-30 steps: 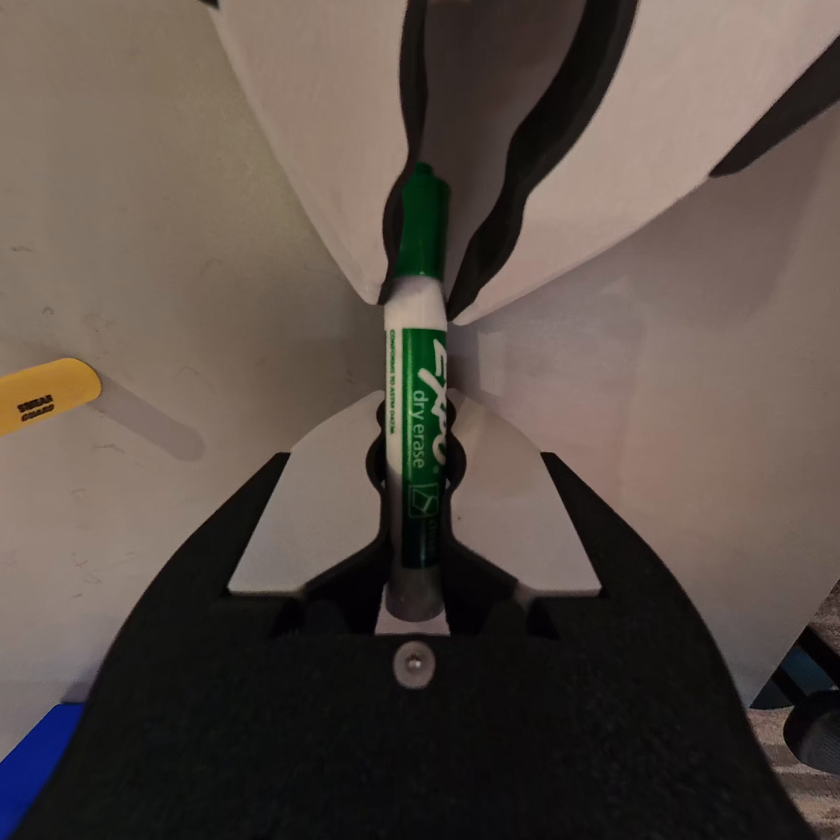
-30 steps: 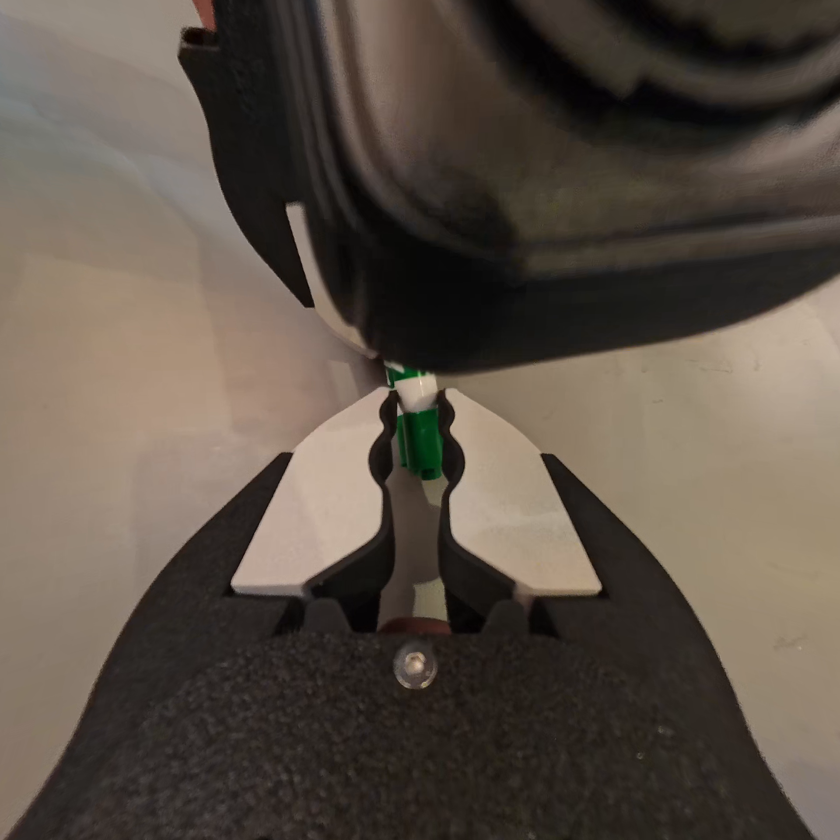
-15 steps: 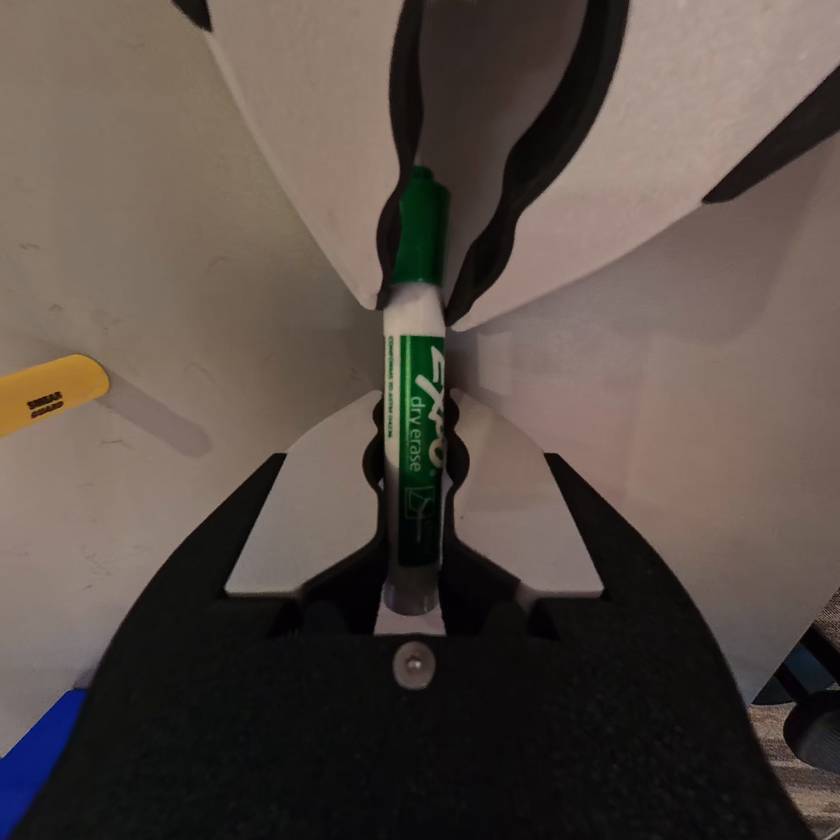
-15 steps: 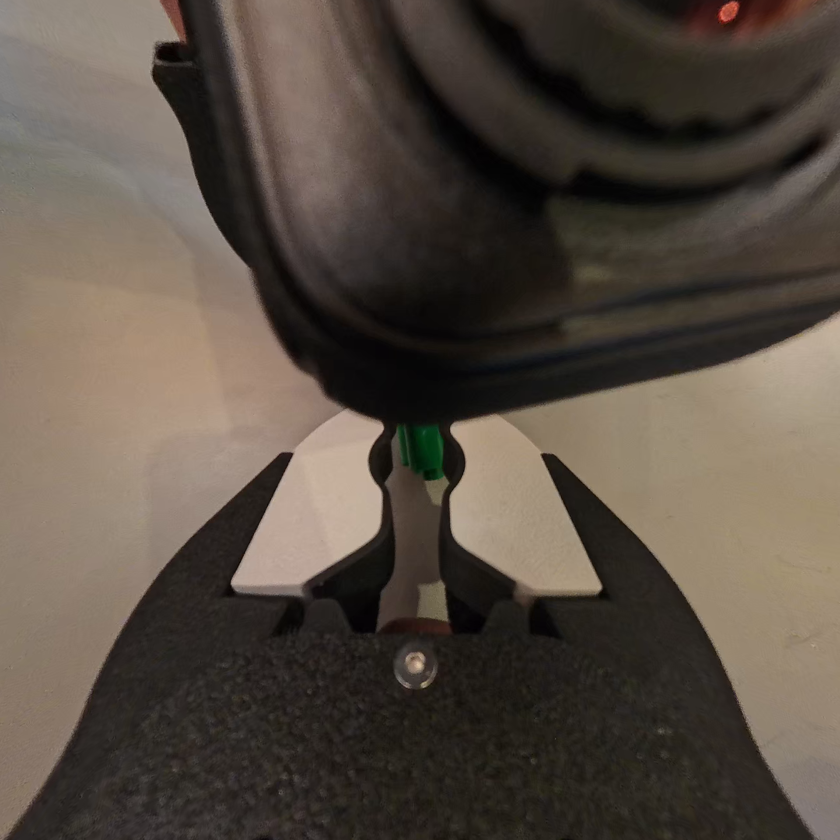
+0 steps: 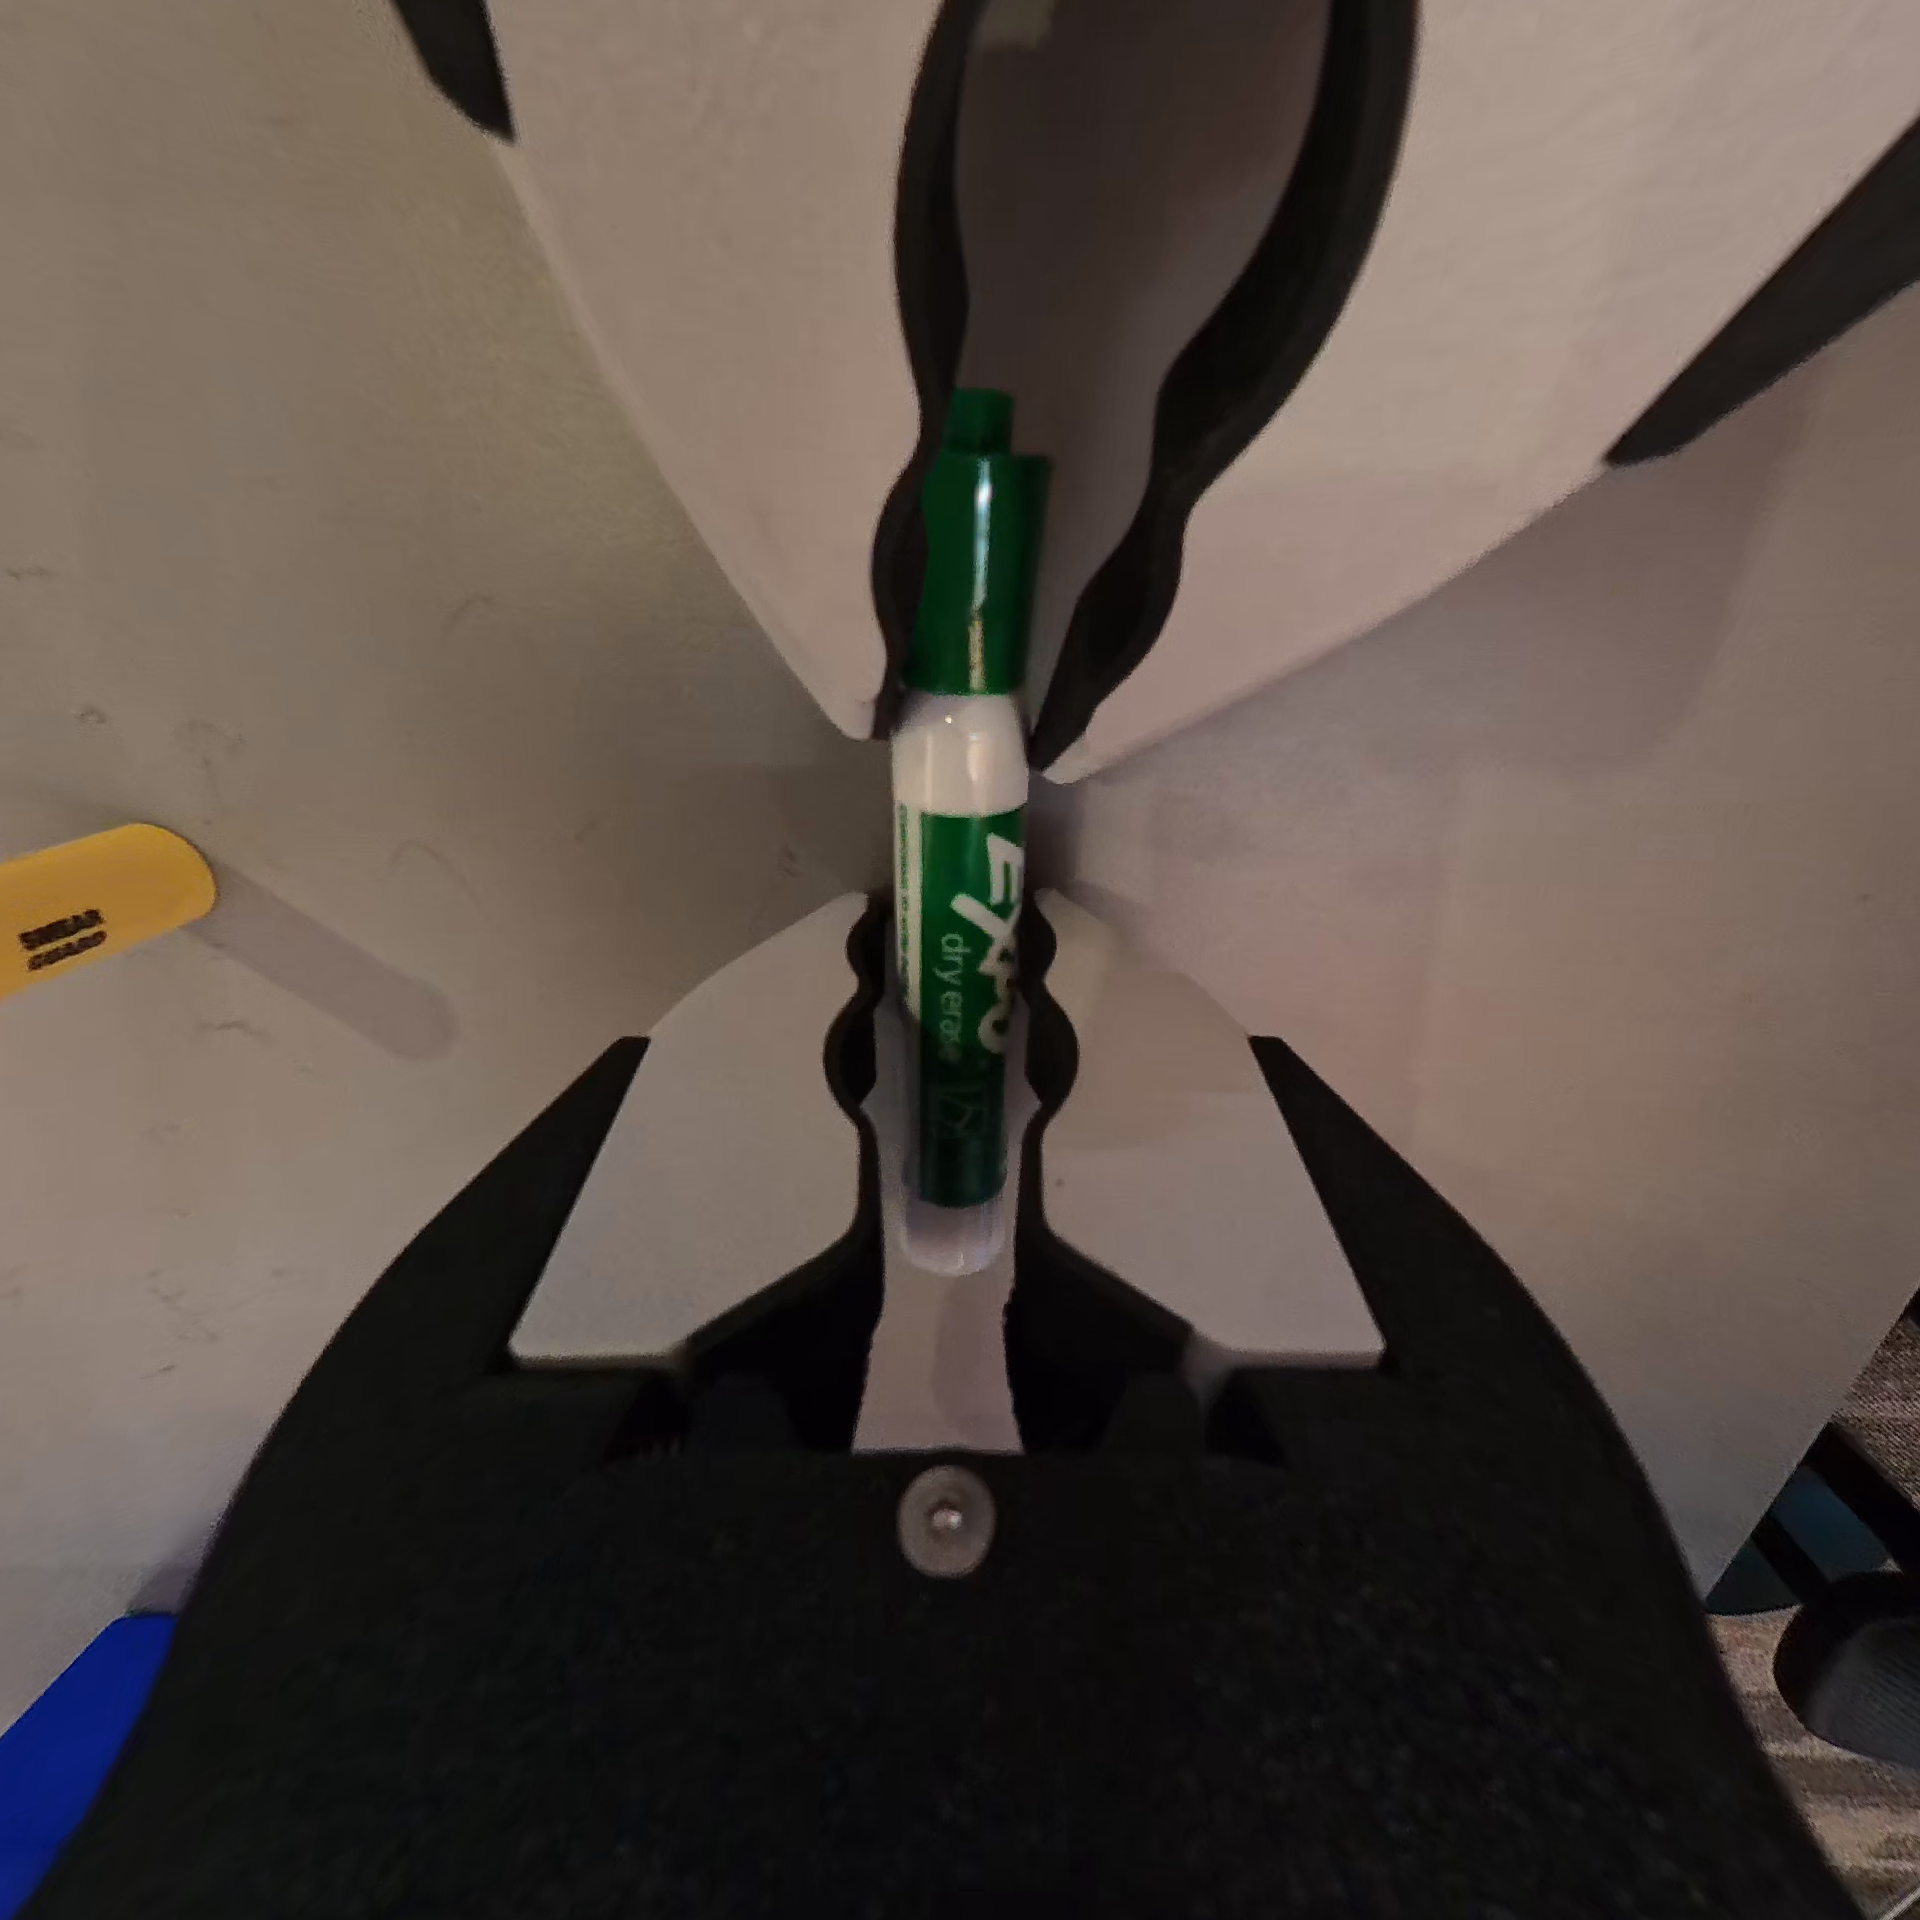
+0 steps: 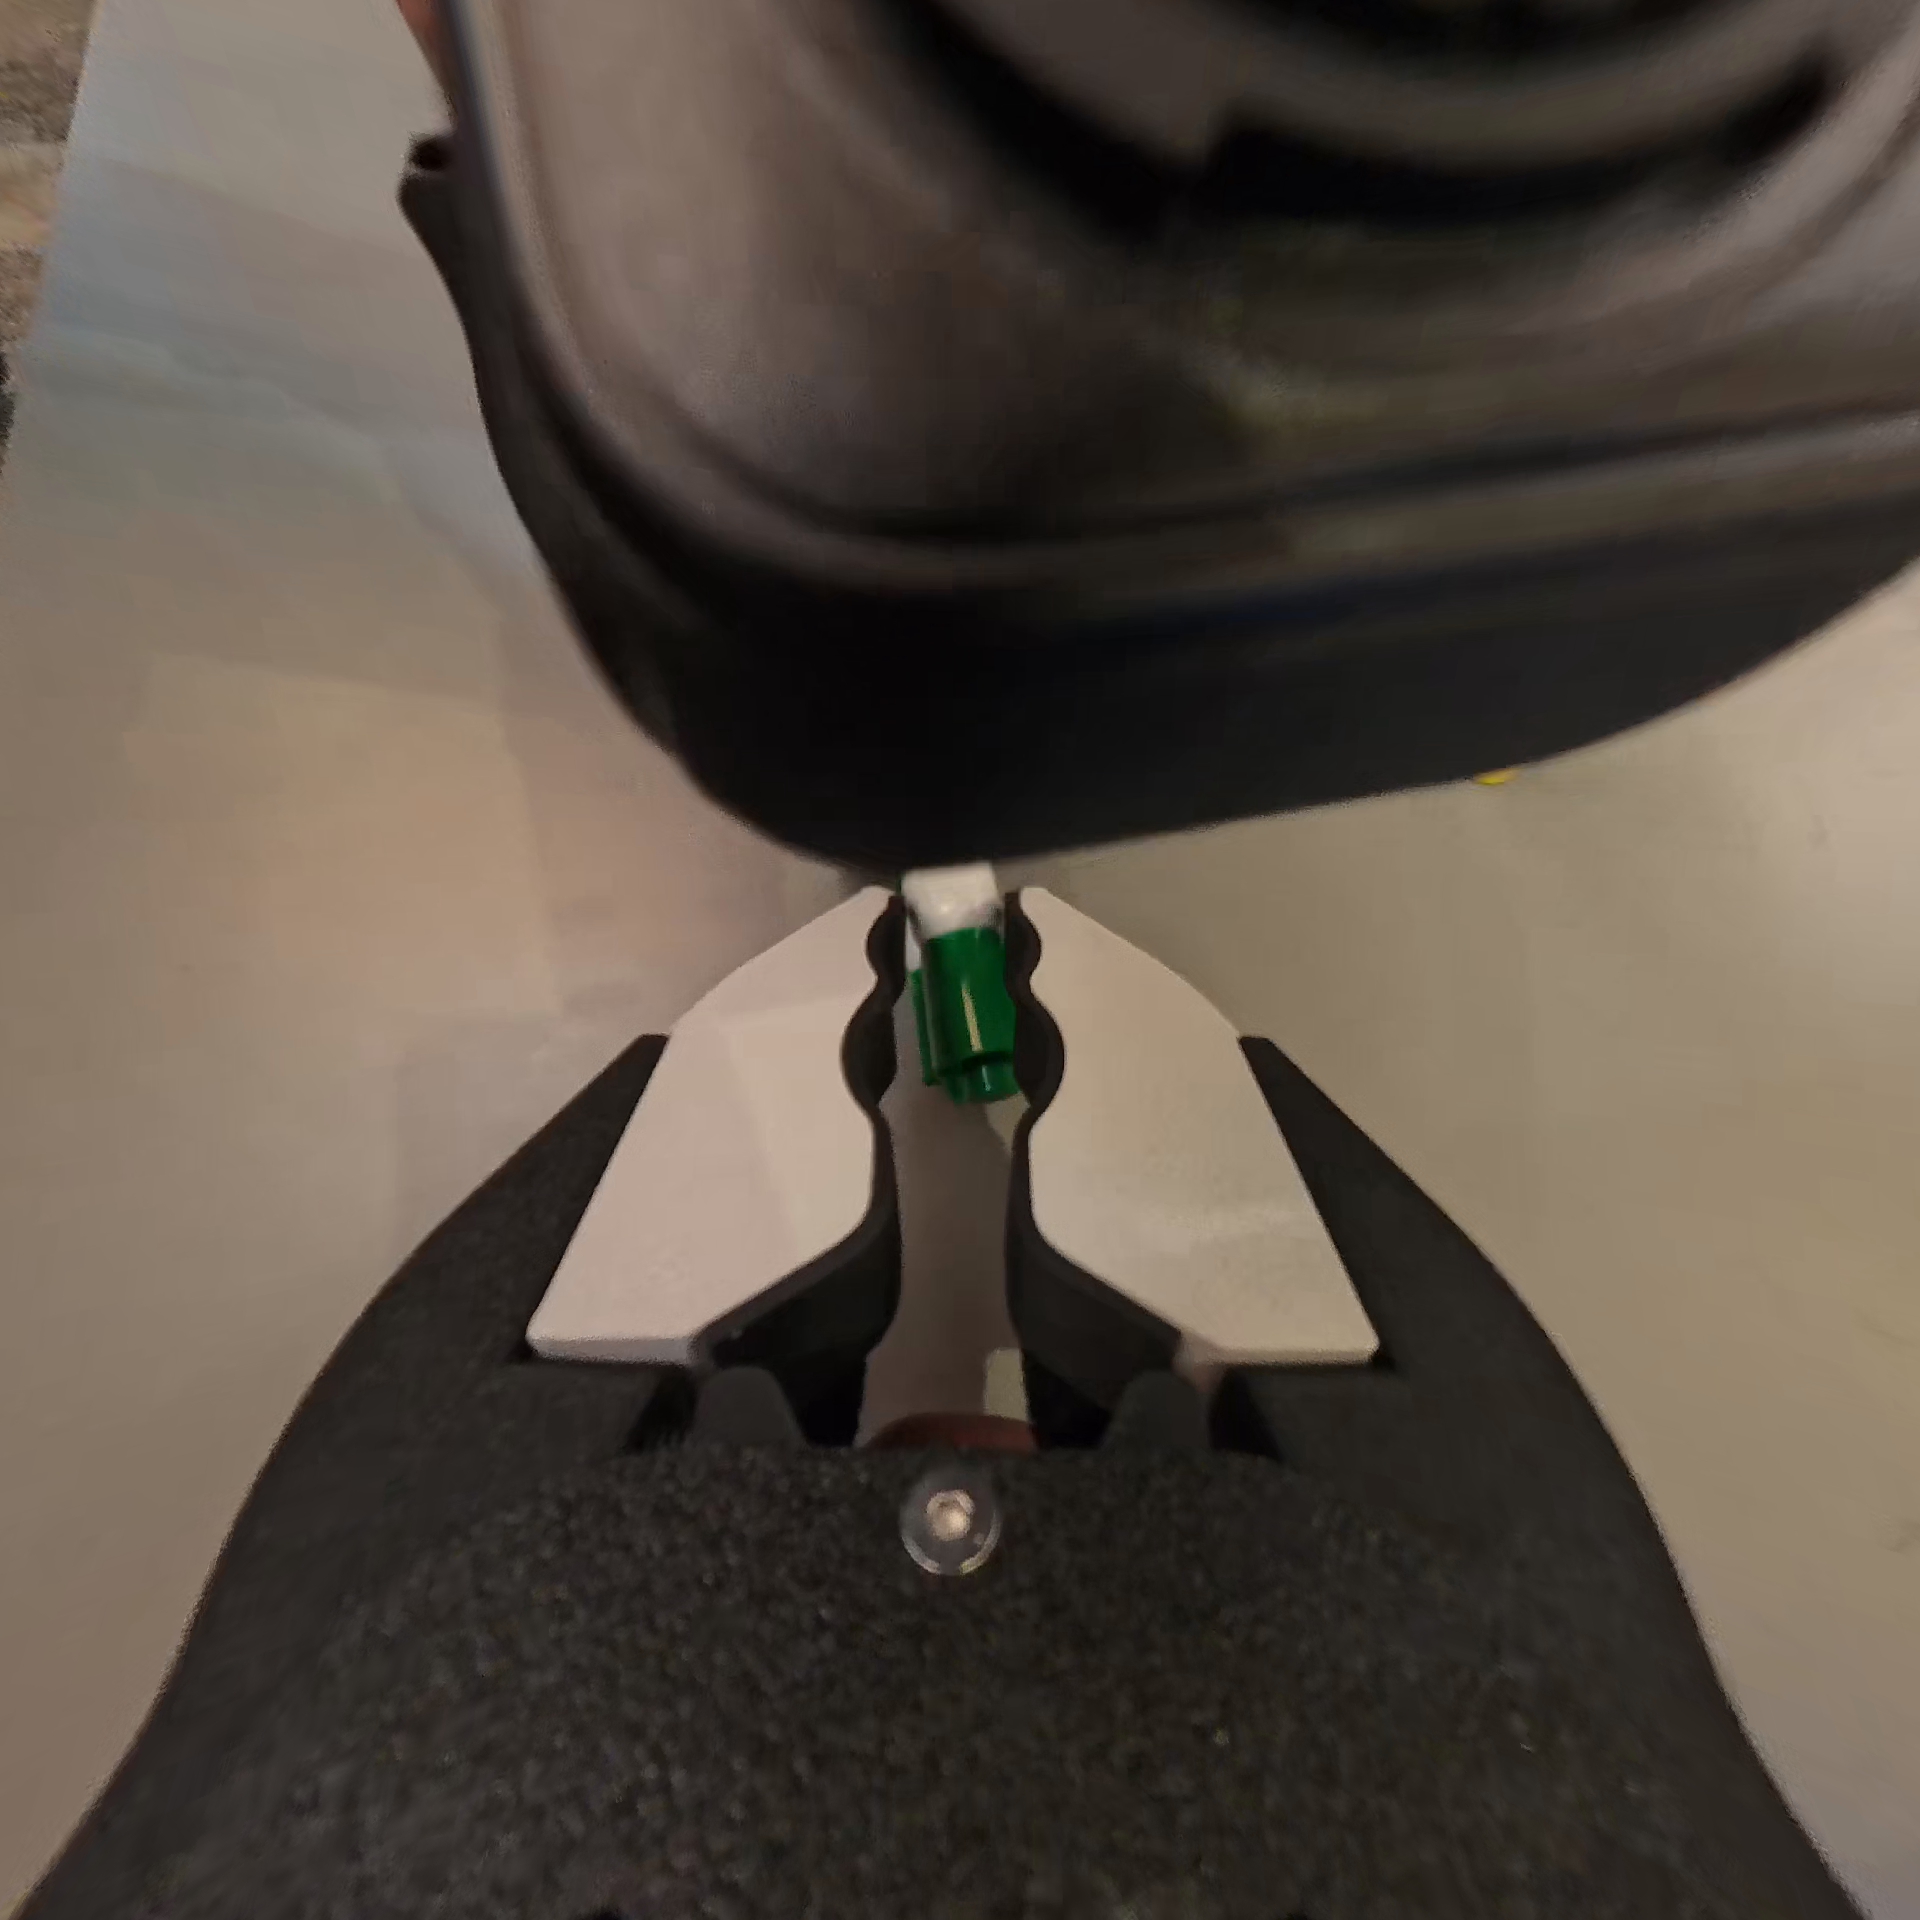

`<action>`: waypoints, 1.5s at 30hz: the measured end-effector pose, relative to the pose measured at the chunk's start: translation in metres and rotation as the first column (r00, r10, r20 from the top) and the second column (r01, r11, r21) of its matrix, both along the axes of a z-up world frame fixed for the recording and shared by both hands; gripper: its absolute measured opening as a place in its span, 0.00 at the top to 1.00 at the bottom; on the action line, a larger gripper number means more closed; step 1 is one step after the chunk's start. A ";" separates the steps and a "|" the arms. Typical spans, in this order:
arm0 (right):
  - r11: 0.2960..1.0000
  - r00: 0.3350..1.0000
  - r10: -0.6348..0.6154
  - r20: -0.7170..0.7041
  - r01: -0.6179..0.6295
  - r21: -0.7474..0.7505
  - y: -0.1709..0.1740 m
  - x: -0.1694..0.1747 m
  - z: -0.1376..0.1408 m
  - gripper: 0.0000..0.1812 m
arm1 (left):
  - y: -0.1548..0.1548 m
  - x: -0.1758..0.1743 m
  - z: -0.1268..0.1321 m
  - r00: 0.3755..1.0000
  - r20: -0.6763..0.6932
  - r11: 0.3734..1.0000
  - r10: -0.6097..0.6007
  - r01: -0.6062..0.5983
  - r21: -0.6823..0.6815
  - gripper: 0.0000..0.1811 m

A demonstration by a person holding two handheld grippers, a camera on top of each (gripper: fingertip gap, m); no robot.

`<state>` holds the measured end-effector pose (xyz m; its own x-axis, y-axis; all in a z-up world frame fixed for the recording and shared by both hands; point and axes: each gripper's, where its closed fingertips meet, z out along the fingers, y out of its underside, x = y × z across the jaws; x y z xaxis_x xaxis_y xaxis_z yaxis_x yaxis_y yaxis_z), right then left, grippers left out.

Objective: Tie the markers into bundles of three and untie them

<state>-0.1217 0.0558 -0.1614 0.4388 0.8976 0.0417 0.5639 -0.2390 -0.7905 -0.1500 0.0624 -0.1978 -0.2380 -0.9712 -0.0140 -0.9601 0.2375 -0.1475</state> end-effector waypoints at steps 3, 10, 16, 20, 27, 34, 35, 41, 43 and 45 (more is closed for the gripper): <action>1.000 0.999 0.001 -0.044 -0.002 -0.019 -0.001 -0.002 0.001 0.88 | -0.002 0.001 0.000 1.000 0.008 1.000 -0.003 0.003 -0.009 0.89; 0.999 1.000 -0.006 -0.015 0.005 -0.039 -0.005 0.017 -0.005 0.85 | -0.002 0.001 0.000 1.000 0.006 1.000 -0.007 0.007 -0.001 0.90; 1.000 0.996 0.003 0.084 -0.004 0.007 -0.005 0.024 -0.022 0.84 | -0.002 0.001 0.000 1.000 0.003 1.000 -0.001 0.001 -0.006 0.90; 1.000 0.995 -0.006 0.101 0.003 0.021 -0.002 0.023 -0.024 0.87 | -0.002 0.000 0.000 1.000 0.000 1.000 0.006 -0.006 -0.004 0.90; 1.000 0.996 -0.011 0.086 0.012 -0.004 -0.004 0.025 -0.023 0.87 | -0.003 0.000 0.000 1.000 -0.009 1.000 0.003 -0.003 0.001 0.90; 0.997 0.997 -0.070 -0.034 0.069 -0.043 -0.006 0.048 0.000 0.80 | 0.003 0.000 0.001 1.000 0.010 0.998 -0.014 0.013 0.060 0.90; 0.996 0.995 -0.083 -0.053 0.081 -0.040 -0.006 0.052 0.005 0.80 | 0.004 0.000 0.002 1.000 0.022 0.998 -0.008 0.007 0.060 0.90; 0.988 0.976 -0.155 -0.153 0.153 -0.023 -0.003 0.073 0.026 0.80 | 0.009 0.006 0.022 0.987 0.156 0.998 0.037 -0.045 0.045 0.90; 0.984 0.968 -0.178 -0.176 0.177 -0.020 -0.001 0.079 0.030 0.80 | 0.015 0.006 0.030 0.979 0.192 0.995 0.063 -0.077 0.063 0.91; 0.980 0.959 -0.195 -0.205 0.197 -0.010 0.001 0.084 0.035 0.80 | 0.018 0.006 0.036 0.968 0.233 0.992 0.097 -0.113 0.053 0.90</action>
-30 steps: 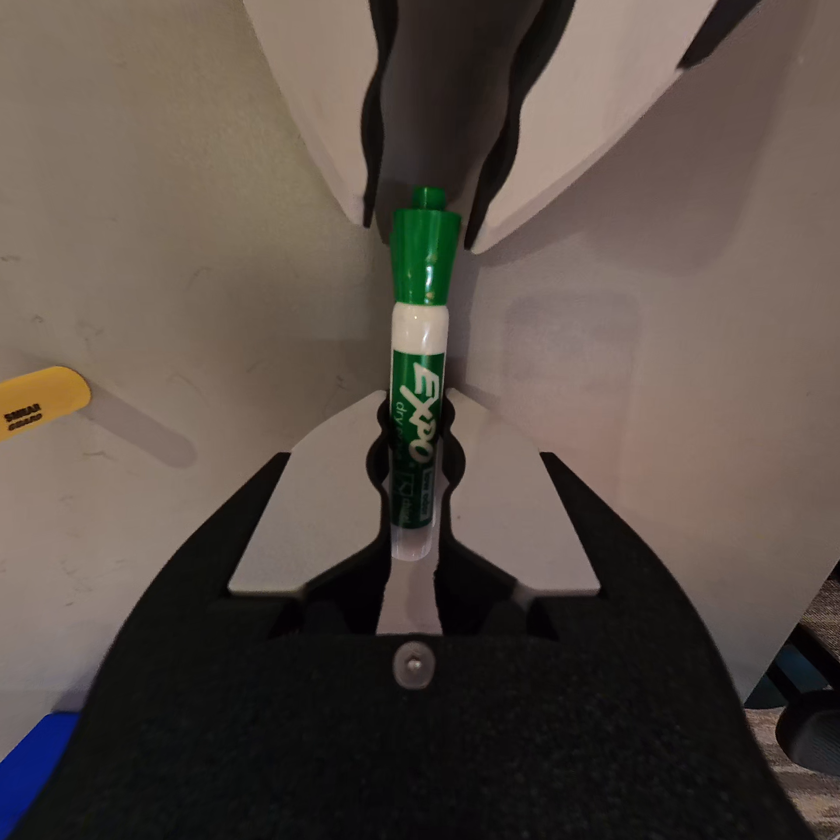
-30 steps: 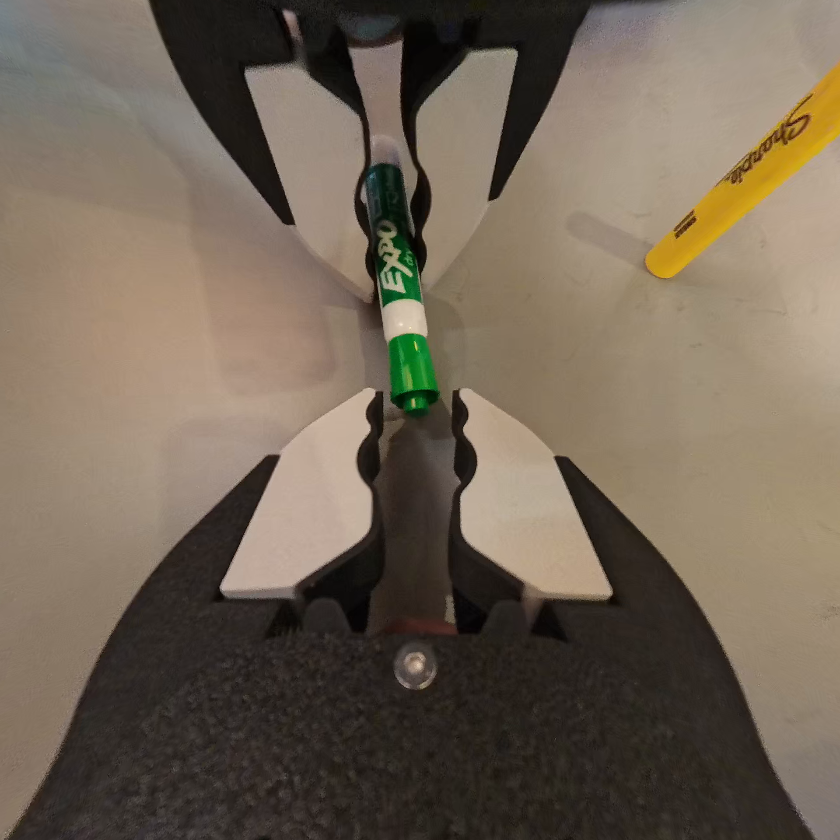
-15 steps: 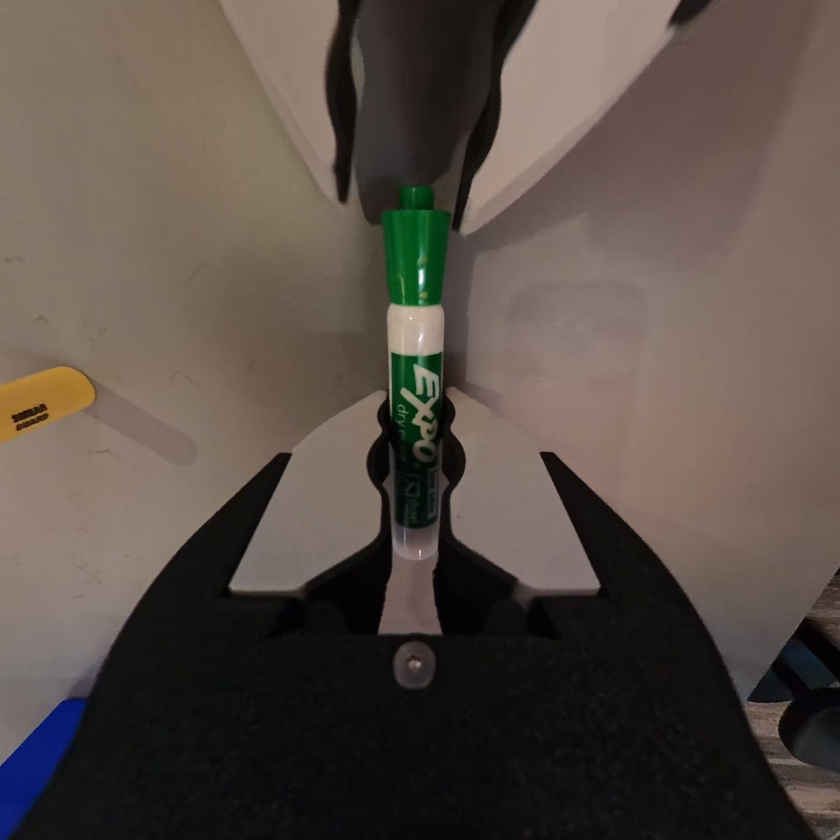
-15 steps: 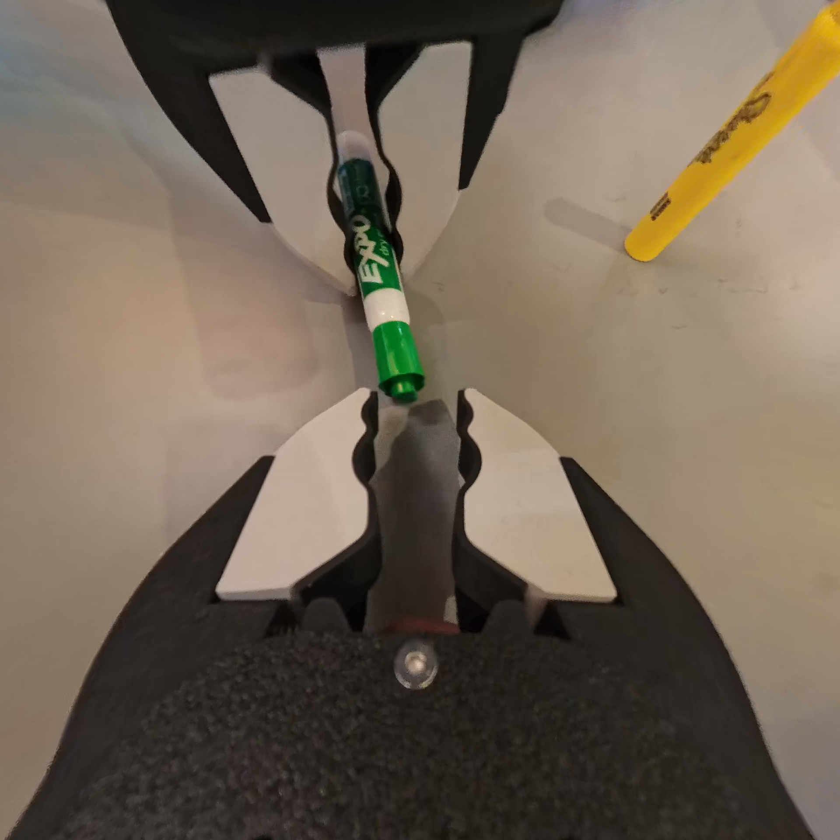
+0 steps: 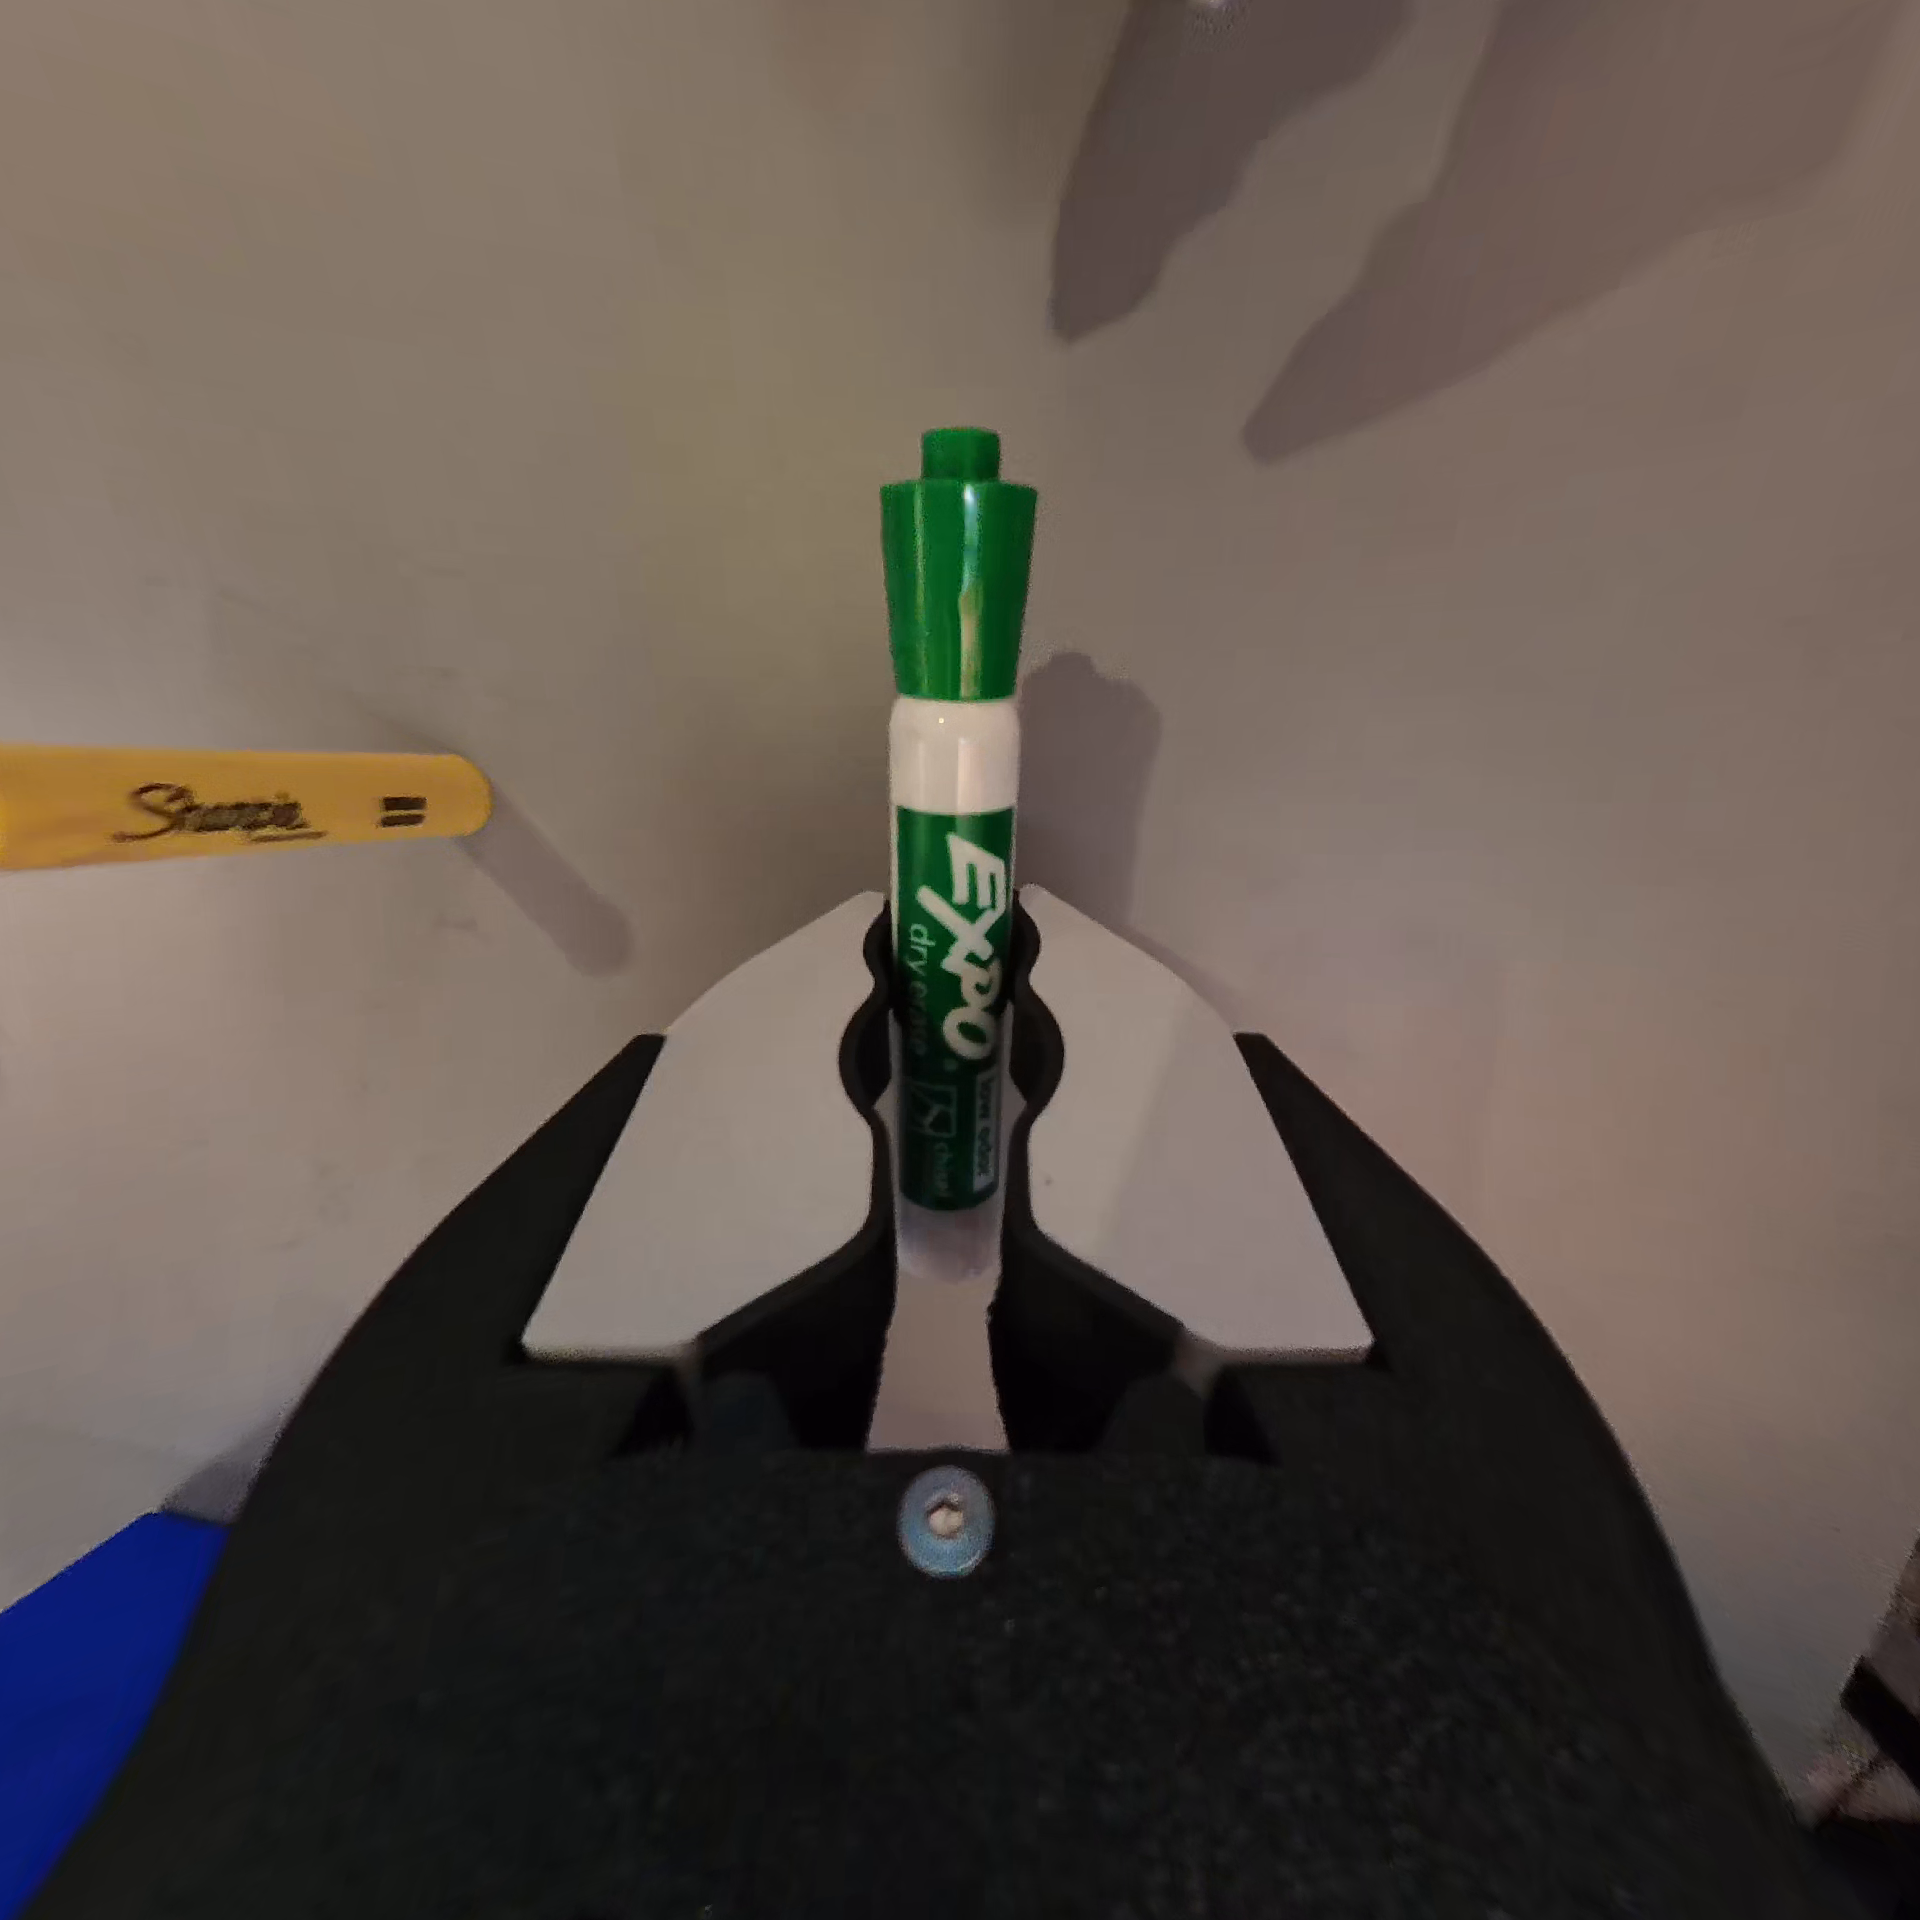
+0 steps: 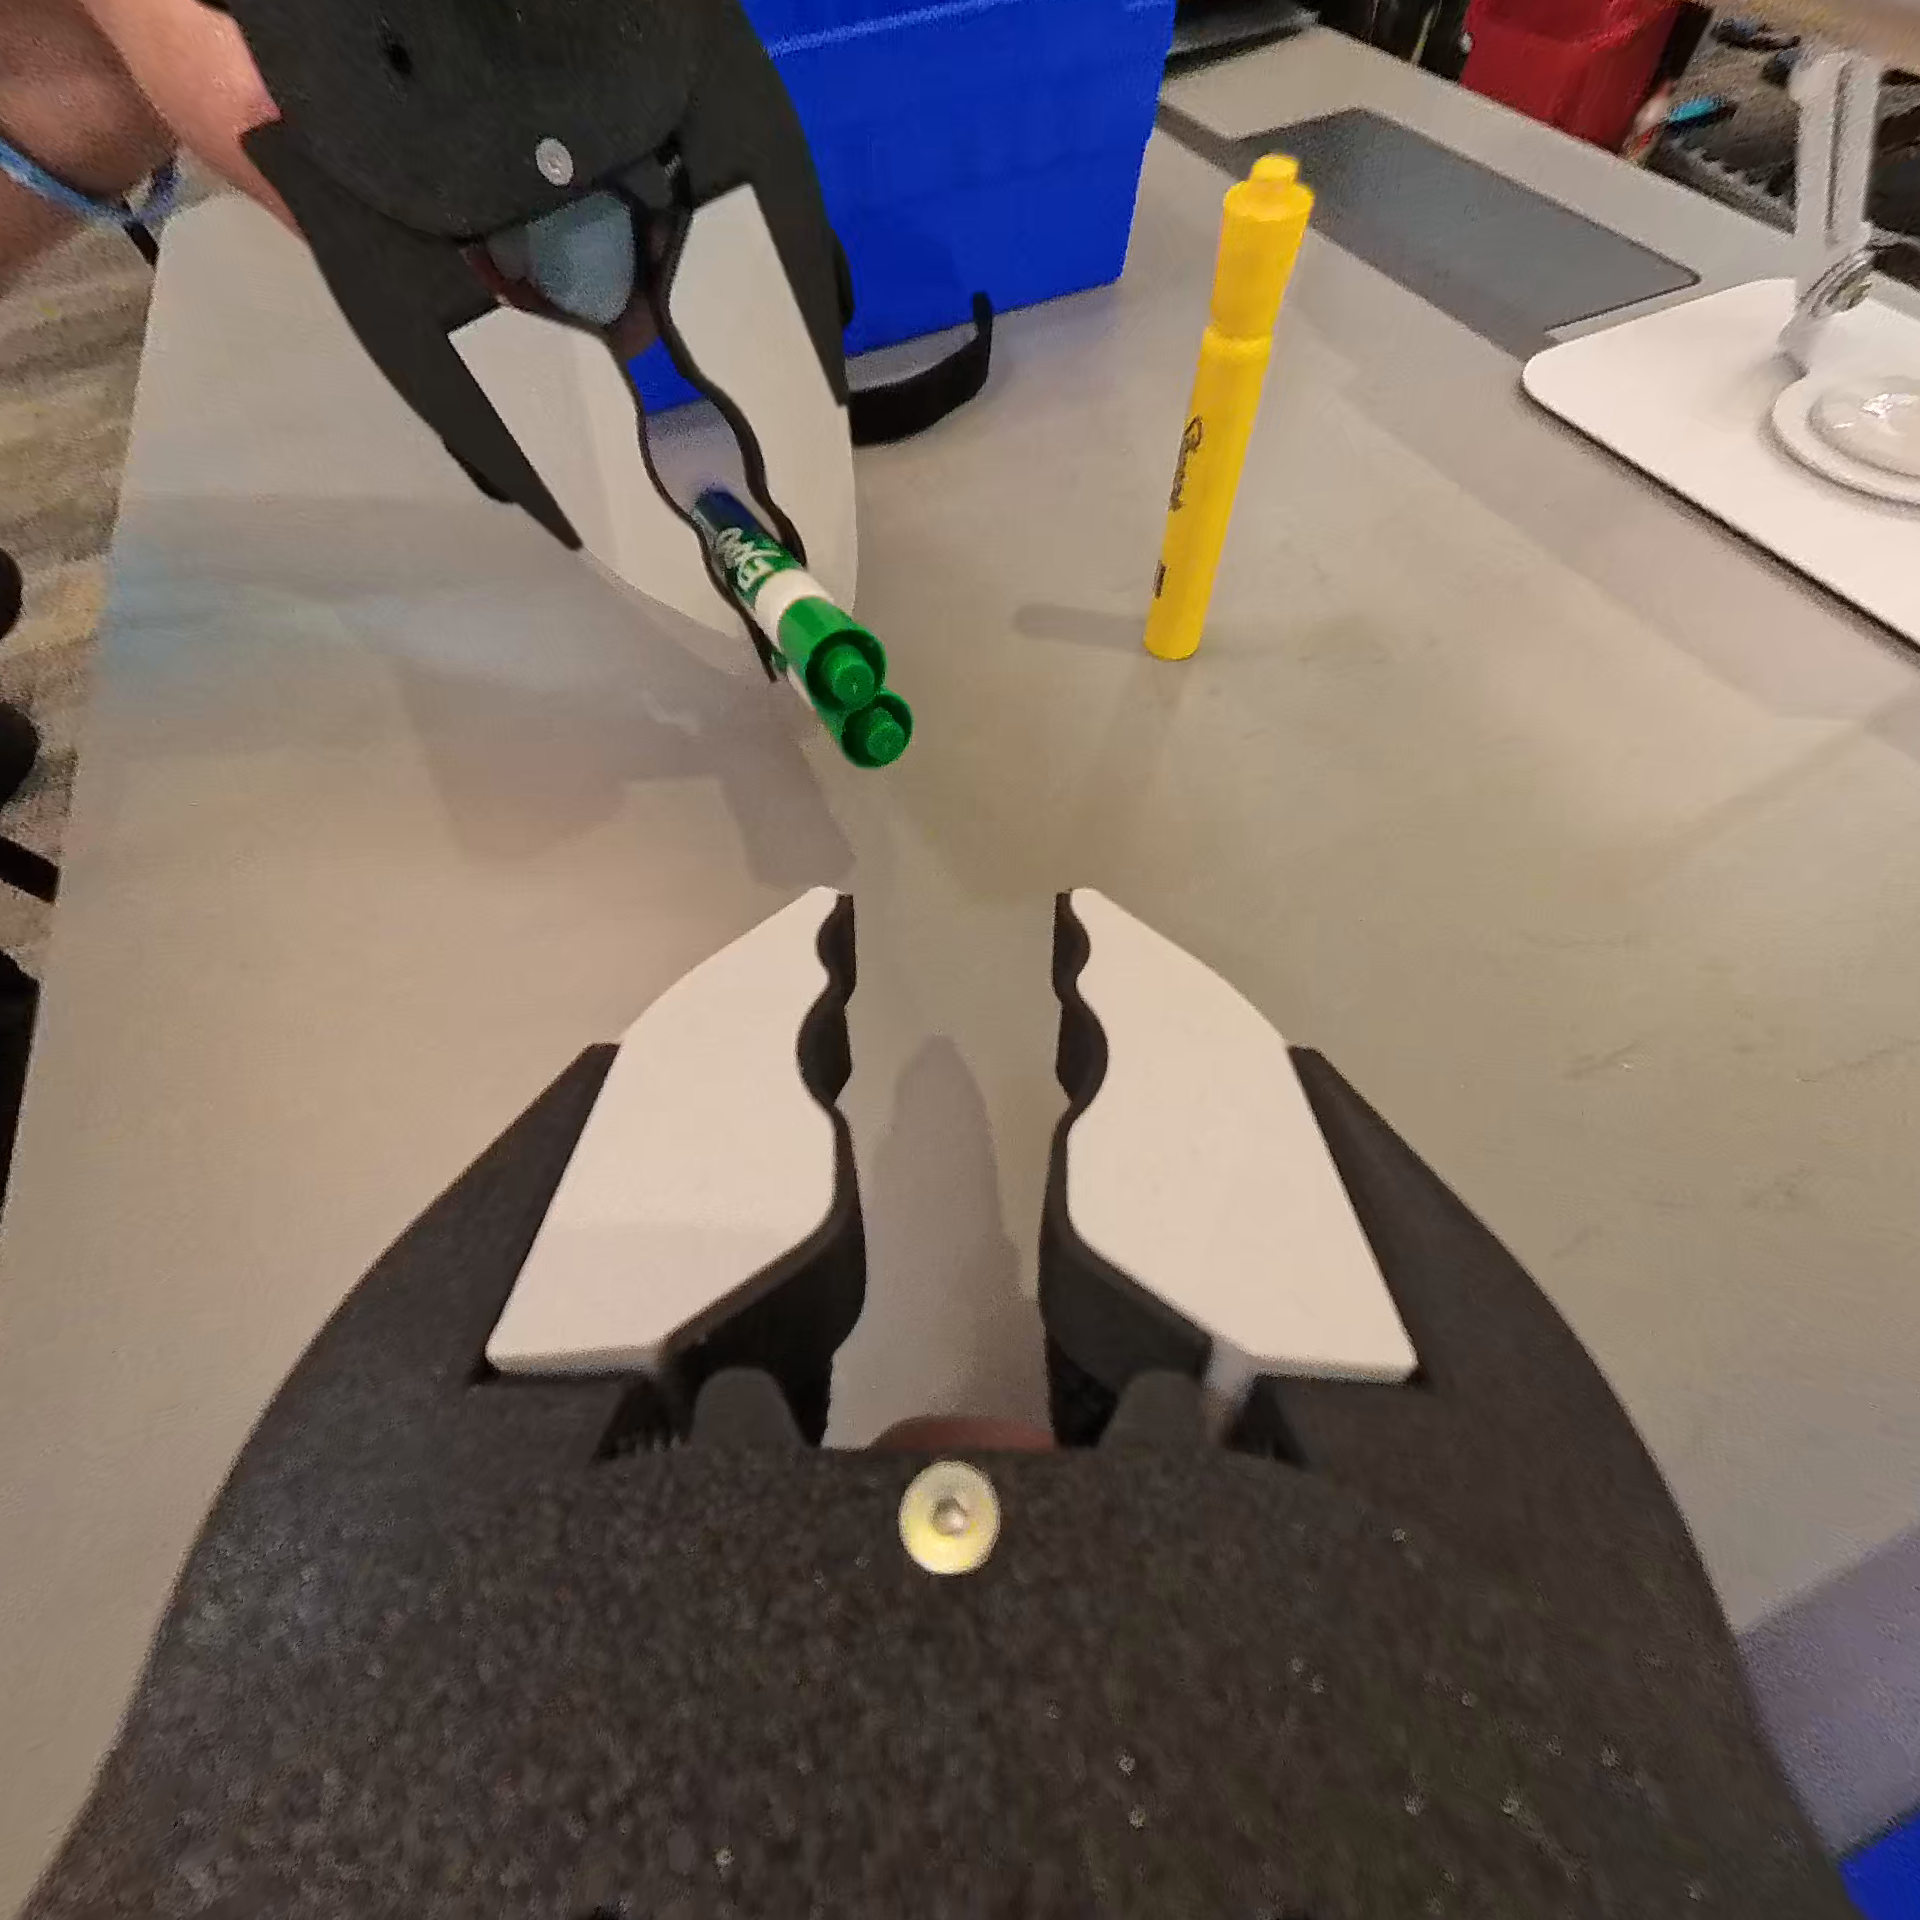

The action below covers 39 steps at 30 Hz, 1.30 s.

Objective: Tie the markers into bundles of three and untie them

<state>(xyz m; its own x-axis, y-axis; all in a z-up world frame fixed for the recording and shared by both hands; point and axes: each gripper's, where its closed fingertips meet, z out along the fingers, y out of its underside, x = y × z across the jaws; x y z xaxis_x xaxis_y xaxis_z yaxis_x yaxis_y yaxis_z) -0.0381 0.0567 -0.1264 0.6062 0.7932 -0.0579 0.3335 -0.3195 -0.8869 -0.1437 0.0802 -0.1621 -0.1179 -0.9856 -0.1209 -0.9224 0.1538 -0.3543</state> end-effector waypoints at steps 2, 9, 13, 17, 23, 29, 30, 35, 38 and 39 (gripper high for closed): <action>1.000 0.999 -0.006 -0.034 0.006 0.001 0.000 0.001 0.003 0.80 | 0.001 -0.001 0.002 0.999 0.024 1.000 0.025 -0.025 -0.018 0.90; 1.000 0.999 0.019 -0.032 -0.019 -0.010 -0.007 -0.007 -0.002 0.80 | 0.013 -0.028 0.013 0.992 -0.101 0.996 0.078 -0.081 -0.026 0.90; 1.000 0.999 0.030 0.013 -0.030 0.006 -0.010 -0.017 -0.009 0.80 | 0.013 -0.039 0.034 0.986 -0.154 0.997 0.058 -0.064 -0.035 0.90; 0.999 0.999 0.023 0.039 -0.024 0.027 -0.010 -0.024 -0.013 0.80 | 0.014 -0.049 0.054 0.980 -0.187 0.997 0.063 -0.071 -0.033 0.90; 0.998 0.999 0.009 0.040 -0.011 0.057 -0.010 -0.030 -0.012 0.79 | 0.007 -0.051 0.057 0.979 -0.184 0.991 0.091 -0.108 -0.085 0.90; 0.997 1.000 -0.008 0.006 0.008 0.076 -0.010 -0.031 -0.009 0.77 | -0.003 -0.056 0.054 0.980 -0.190 0.989 0.063 -0.087 -0.120 0.90; 0.997 1.000 -0.011 0.004 0.011 0.074 -0.010 -0.031 -0.009 0.76 | -0.004 -0.057 0.053 0.979 -0.198 0.989 0.058 -0.083 -0.120 0.90; 0.997 0.999 -0.021 0.047 0.017 0.081 -0.010 -0.030 -0.015 0.76 | -0.008 -0.058 0.050 0.976 -0.218 0.991 0.022 -0.051 -0.126 0.90; 0.994 0.995 -0.033 0.090 0.024 0.103 -0.008 -0.028 -0.017 0.76 | -0.008 -0.057 0.048 0.975 -0.223 0.991 0.011 -0.041 -0.130 0.90; 0.994 0.995 -0.037 0.090 0.027 0.104 -0.008 -0.028 -0.017 0.76 | -0.009 -0.056 0.047 0.975 -0.223 0.990 0.007 -0.038 -0.135 0.90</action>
